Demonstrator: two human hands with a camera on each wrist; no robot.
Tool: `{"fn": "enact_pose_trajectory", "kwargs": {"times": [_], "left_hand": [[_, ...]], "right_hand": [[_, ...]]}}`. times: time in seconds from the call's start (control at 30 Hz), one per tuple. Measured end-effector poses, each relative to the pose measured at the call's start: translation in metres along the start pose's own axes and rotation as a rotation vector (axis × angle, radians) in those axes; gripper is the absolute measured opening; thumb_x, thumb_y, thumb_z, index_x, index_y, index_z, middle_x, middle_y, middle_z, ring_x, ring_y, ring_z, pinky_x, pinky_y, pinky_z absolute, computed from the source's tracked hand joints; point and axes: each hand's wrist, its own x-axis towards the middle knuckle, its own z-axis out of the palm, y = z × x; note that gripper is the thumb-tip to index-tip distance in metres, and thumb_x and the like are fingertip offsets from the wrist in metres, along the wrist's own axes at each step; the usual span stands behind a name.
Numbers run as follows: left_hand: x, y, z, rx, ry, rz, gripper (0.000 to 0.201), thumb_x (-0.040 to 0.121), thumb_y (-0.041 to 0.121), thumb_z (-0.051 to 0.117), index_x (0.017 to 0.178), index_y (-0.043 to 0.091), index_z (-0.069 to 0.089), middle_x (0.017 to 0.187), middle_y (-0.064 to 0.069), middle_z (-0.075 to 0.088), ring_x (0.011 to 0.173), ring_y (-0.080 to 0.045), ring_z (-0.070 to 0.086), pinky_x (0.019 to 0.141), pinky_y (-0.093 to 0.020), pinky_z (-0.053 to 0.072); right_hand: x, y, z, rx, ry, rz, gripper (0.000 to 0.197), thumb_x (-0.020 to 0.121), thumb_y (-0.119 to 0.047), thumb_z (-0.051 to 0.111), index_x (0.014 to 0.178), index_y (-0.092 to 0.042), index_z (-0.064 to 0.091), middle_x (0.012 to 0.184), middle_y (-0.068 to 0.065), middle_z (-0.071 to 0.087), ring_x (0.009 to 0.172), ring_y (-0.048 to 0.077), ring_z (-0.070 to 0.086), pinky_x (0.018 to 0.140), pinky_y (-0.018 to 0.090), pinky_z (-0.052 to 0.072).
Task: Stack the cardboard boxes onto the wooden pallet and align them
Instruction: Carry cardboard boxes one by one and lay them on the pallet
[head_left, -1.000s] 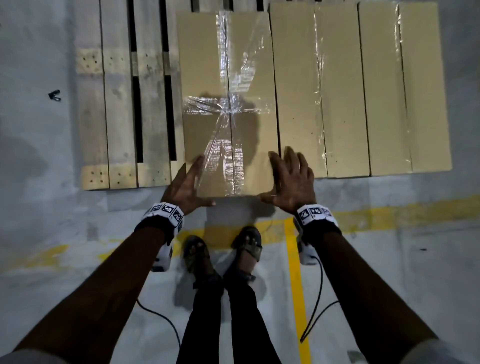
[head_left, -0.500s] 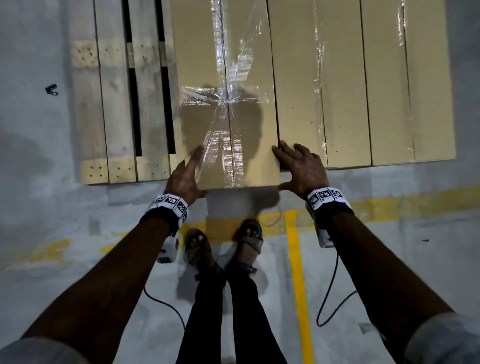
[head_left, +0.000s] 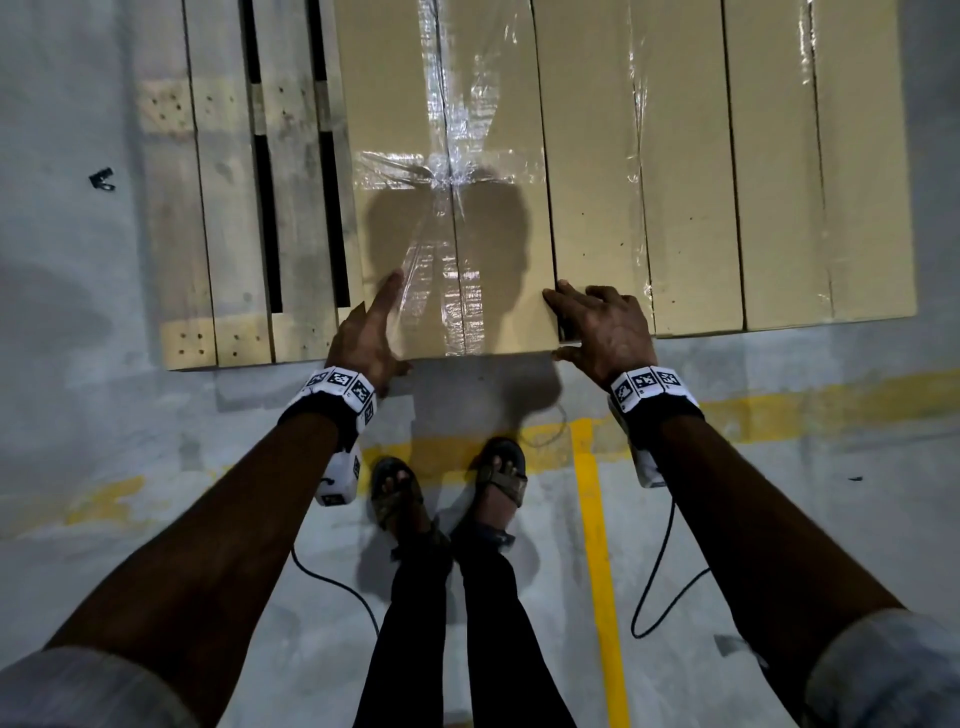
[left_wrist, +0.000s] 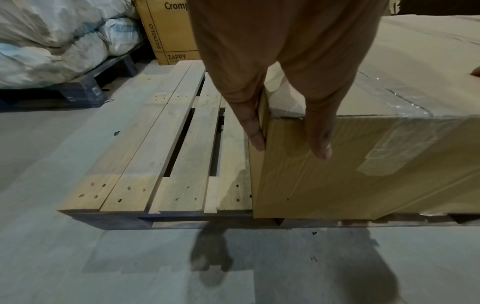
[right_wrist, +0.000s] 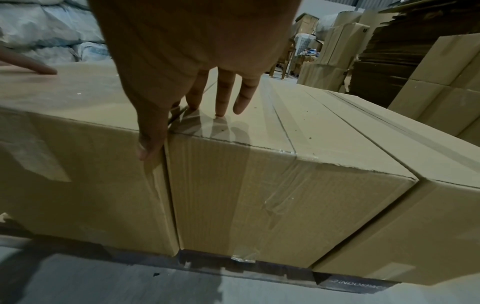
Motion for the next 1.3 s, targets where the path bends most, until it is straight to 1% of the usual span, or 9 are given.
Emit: {"fn": "enact_pose_trajectory", "kwargs": {"times": [0.1,0.23,0.37,0.57,0.67,0.97,1.07,1.2,1.3], "left_hand": [[0.003,0.0,-0.001,-0.028,-0.023,-0.019,0.135,0.074,-0.002,0.089,0.153,0.066,0.004,0.144,-0.029,0.049,0.098,-0.042,0.068,0.041,-0.011,0.045],[0.004,0.007,-0.004,-0.047,-0.014,-0.055,0.136,0.073,0.0,0.09,0.147,0.073,0.002,0.145,-0.026,0.05,0.111,-0.049,0.065,0.073,-0.042,0.063],[0.005,0.01,-0.007,-0.057,-0.031,-0.053,0.135,0.073,-0.002,0.09,0.157,0.062,0.005,0.146,-0.028,0.048,0.081,-0.023,0.067,0.045,-0.011,0.044],[0.004,0.014,-0.01,-0.02,-0.037,-0.062,0.135,0.073,-0.002,0.09,0.158,0.06,0.004,0.142,-0.026,0.049,0.075,-0.017,0.055,0.035,-0.012,0.038],[0.004,0.014,-0.01,-0.027,-0.037,-0.056,0.136,0.073,-0.003,0.09,0.158,0.06,0.004,0.134,-0.021,0.053,0.071,-0.013,0.053,0.038,-0.014,0.039],[0.004,0.013,-0.009,0.028,-0.005,-0.008,0.139,0.07,0.003,0.093,0.159,0.056,0.002,0.125,-0.02,0.059,0.103,-0.036,0.063,0.074,-0.031,0.045],[0.005,0.014,-0.011,0.024,-0.021,-0.003,0.131,0.075,0.003,0.09,0.163,0.048,0.004,0.132,-0.021,0.056,0.093,-0.025,0.061,0.073,-0.029,0.048],[0.003,0.012,-0.024,-0.089,-0.089,-0.016,0.104,0.091,0.003,0.076,0.161,0.05,0.015,0.139,-0.025,0.055,0.063,-0.012,0.062,0.049,-0.018,0.049],[-0.004,0.004,-0.041,-0.112,-0.066,0.001,0.11,0.087,-0.005,0.076,0.163,0.046,0.014,0.141,-0.023,0.058,0.084,-0.021,0.067,0.066,-0.024,0.054]], "right_hand": [[0.001,0.001,-0.002,-0.019,0.002,-0.011,0.088,0.084,-0.038,0.082,0.159,-0.029,0.037,0.164,-0.002,0.039,0.141,0.035,0.044,0.107,0.048,0.038],[0.003,0.001,-0.002,-0.024,0.036,-0.026,0.084,0.081,-0.036,0.085,0.154,-0.026,0.045,0.158,0.001,0.048,0.134,0.038,0.051,0.103,0.048,0.041],[0.003,0.001,0.001,-0.009,0.065,-0.03,0.082,0.079,-0.035,0.086,0.152,-0.025,0.049,0.154,0.003,0.052,0.13,0.039,0.055,0.1,0.049,0.043],[0.004,0.002,0.002,-0.015,0.061,-0.027,0.084,0.079,-0.035,0.087,0.152,-0.026,0.048,0.153,0.003,0.053,0.13,0.039,0.055,0.099,0.048,0.045],[0.004,0.001,0.001,-0.027,0.056,-0.023,0.083,0.081,-0.037,0.085,0.153,-0.027,0.046,0.155,0.001,0.052,0.132,0.037,0.054,0.099,0.047,0.044],[0.003,-0.001,-0.003,-0.083,0.053,-0.021,0.08,0.083,-0.041,0.082,0.153,-0.029,0.045,0.156,-0.001,0.051,0.134,0.034,0.053,0.101,0.047,0.041],[0.003,-0.002,-0.002,-0.082,0.061,-0.023,0.081,0.081,-0.04,0.084,0.152,-0.028,0.048,0.154,0.0,0.053,0.132,0.034,0.055,0.099,0.047,0.042],[0.002,-0.003,-0.005,-0.071,0.041,-0.017,0.08,0.085,-0.037,0.08,0.155,-0.029,0.041,0.159,-0.002,0.047,0.137,0.033,0.05,0.103,0.048,0.04],[-0.001,-0.003,-0.017,0.006,0.019,-0.012,0.085,0.084,-0.036,0.081,0.157,-0.031,0.037,0.159,-0.002,0.046,0.135,0.033,0.05,0.103,0.048,0.04]]}}
